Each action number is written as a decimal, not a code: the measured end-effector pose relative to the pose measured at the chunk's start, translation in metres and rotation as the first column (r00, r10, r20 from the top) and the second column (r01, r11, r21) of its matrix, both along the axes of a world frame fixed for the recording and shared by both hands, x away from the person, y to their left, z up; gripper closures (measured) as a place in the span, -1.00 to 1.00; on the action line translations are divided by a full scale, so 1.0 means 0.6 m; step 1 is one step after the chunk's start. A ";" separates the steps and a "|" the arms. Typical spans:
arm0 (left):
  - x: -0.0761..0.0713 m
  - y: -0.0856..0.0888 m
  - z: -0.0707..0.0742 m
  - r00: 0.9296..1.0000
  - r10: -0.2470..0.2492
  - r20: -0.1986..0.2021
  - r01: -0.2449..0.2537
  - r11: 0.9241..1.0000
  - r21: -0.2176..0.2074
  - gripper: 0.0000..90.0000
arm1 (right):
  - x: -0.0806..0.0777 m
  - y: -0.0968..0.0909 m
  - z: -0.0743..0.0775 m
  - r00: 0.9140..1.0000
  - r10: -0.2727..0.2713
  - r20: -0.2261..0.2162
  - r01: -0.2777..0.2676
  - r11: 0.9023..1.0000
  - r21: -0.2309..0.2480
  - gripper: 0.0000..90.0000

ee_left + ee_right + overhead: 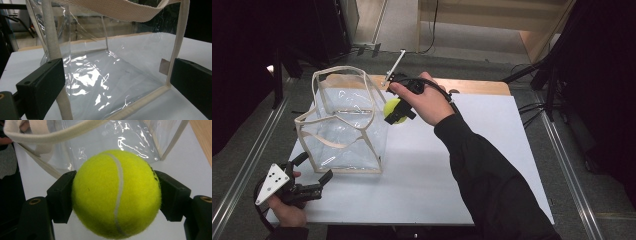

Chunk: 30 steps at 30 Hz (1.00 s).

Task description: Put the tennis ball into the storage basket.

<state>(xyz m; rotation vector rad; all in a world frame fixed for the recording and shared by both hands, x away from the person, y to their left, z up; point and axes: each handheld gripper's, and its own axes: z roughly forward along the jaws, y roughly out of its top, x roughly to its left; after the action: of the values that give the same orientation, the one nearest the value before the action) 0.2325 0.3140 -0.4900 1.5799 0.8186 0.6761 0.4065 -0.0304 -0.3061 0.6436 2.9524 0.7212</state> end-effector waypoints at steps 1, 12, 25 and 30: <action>0.000 0.000 0.000 1.000 0.000 0.000 0.000 1.000 0.000 -1.00 | 0.000 0.001 0.001 1.000 -0.002 -0.001 0.002 1.000 0.004 -0.48; 0.000 0.000 0.000 1.000 -0.003 0.002 0.003 1.000 0.003 -1.00 | -0.001 0.010 0.023 1.000 0.010 0.015 -0.010 1.000 -0.002 -0.48; 0.000 0.001 0.000 1.000 -0.003 0.004 0.003 1.000 -0.001 -1.00 | 0.002 0.027 0.049 0.999 0.027 0.022 -0.027 1.000 0.006 -0.48; 0.000 0.001 0.000 1.000 -0.002 0.003 0.002 1.000 -0.003 -1.00 | 0.002 0.038 0.057 0.999 0.037 0.029 -0.037 0.999 0.005 -0.48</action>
<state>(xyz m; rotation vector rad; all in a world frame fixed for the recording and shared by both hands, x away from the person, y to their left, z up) 0.2324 0.3143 -0.4901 1.5770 0.8155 0.6751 0.4077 -0.0077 -0.2717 0.5751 2.9440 0.7358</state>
